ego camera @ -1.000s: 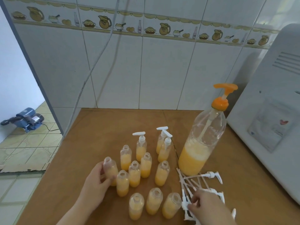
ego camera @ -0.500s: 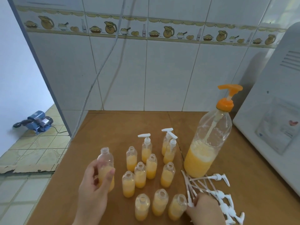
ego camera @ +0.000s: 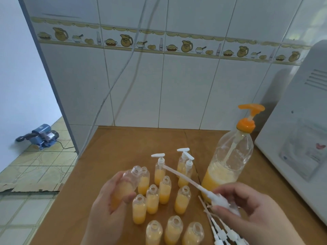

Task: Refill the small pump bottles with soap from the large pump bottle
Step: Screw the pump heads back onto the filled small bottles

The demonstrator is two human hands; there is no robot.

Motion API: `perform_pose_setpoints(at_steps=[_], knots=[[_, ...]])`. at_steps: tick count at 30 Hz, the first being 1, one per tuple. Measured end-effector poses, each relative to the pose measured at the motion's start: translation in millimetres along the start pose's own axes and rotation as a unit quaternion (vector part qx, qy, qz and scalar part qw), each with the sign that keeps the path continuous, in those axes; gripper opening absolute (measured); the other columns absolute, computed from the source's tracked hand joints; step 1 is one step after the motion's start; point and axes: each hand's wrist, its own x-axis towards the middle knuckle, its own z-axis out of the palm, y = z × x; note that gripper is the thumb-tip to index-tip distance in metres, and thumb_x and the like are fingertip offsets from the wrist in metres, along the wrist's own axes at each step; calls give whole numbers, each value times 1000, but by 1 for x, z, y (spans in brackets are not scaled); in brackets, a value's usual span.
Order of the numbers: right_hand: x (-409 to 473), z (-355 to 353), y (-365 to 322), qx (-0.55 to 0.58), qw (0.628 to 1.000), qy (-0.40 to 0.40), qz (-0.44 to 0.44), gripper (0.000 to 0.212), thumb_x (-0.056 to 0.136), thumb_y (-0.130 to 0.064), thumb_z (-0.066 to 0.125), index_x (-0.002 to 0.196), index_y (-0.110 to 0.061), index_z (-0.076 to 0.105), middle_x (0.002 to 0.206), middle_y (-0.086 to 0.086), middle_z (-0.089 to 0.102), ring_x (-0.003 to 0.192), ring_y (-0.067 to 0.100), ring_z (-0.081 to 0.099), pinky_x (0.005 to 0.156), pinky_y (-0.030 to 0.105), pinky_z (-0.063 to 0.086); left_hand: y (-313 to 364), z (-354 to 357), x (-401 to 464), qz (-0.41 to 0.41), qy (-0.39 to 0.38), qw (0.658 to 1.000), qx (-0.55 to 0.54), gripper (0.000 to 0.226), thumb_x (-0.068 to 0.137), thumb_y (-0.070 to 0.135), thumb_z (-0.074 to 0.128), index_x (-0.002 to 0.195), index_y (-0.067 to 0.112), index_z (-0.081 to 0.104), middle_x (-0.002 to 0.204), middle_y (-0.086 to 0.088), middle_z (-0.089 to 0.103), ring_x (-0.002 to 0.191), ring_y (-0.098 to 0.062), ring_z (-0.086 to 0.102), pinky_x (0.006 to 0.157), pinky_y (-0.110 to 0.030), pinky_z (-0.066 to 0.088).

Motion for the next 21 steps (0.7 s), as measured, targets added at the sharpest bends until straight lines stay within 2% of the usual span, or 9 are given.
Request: perform_pose_setpoints(at_steps=[3, 5, 8, 12, 14, 18, 21], knots=[[4, 8, -16, -75, 982, 60, -160, 18, 66, -40, 77, 82, -42, 72, 85, -21, 67, 83, -3, 63, 70, 3, 43, 5, 1, 0, 29, -8, 999, 21, 79, 72, 12, 76, 94, 81, 42, 105, 45, 54, 100, 28, 44, 80, 8, 32], [9, 13, -16, -78, 973, 82, -200, 22, 64, -46, 68, 85, -41, 70, 87, -21, 66, 83, -4, 62, 69, 2, 42, 11, 0, 2, 56, -13, 998, 33, 76, 70, 16, 75, 97, 79, 42, 106, 49, 50, 103, 25, 45, 81, 7, 32], [15, 15, -14, -81, 970, 74, -216, 25, 64, -48, 66, 88, -40, 71, 90, -20, 65, 84, -5, 62, 69, 2, 42, 20, -3, 1, 81, -12, 996, 29, 67, 69, 29, 79, 101, 76, 45, 108, 46, 51, 104, 22, 47, 82, 6, 33], [19, 12, -12, -122, 964, 51, -229, 26, 61, -41, 75, 86, -42, 72, 93, -21, 63, 83, -8, 60, 68, 0, 41, 25, -8, 3, 125, -7, 991, 49, 69, 62, 28, 73, 106, 73, 45, 109, 48, 51, 104, 24, 46, 85, 6, 32], [22, 7, -12, -146, 959, 41, -240, 27, 62, -39, 74, 88, -44, 71, 94, -23, 62, 84, -9, 59, 68, -2, 40, 28, -10, 3, 141, -11, 989, 44, 60, 62, 41, 72, 108, 70, 48, 110, 44, 53, 105, 21, 49, 85, 5, 33], [27, -2, -24, -224, 934, 14, -277, 34, 75, -49, 57, 106, -40, 66, 96, -28, 56, 88, -11, 56, 74, 0, 40, 27, -16, 6, 174, -29, 981, 78, 50, 67, 47, 65, 114, 56, 54, 112, 26, 59, 105, 6, 56, 83, -2, 40], [27, -1, -42, -192, 937, 3, -292, 39, 81, -53, 54, 118, -44, 57, 101, -27, 59, 93, -8, 58, 80, 4, 42, 29, -17, 7, 221, -57, 966, 125, 52, 69, 47, 68, 119, 47, 56, 114, 25, 59, 104, 4, 58, 88, -8, 42]])
